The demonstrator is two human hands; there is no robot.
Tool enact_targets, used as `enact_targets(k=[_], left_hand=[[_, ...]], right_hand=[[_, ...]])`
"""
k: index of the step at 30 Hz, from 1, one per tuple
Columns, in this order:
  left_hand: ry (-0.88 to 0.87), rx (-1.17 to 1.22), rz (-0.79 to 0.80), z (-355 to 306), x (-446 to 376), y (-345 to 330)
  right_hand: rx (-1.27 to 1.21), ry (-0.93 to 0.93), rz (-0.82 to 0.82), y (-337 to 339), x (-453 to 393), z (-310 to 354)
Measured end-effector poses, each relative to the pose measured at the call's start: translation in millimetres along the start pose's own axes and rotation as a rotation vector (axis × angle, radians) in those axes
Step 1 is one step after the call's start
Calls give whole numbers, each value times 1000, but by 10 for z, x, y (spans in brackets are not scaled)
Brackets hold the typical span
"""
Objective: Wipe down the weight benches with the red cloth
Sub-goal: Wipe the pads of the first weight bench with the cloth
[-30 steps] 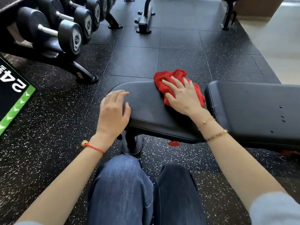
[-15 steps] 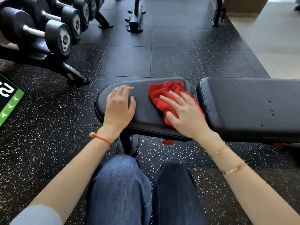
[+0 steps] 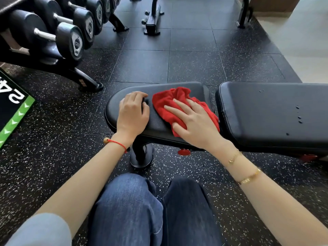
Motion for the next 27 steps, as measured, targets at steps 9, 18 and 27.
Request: enact_targets(k=[9, 18, 27], left_hand=[[9, -50, -1, -45, 23, -10], [9, -45, 19, -48, 72, -19], [39, -33, 0, -69, 69, -32]], right_hand=[[0, -313, -4, 29, -603, -486], [-60, -252, -104, -54, 245, -233], [-231, -555, -14, 30, -583, -775]])
Point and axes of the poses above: each hand's wrist, its own x-axis away from the middle knuckle, its own y-axis out of the back of the hand, z = x × y, the point moved 4 cm from there along -x, towards the middle knuckle, and after that the axes turned 1 degree about z, right-handed, at the moved point
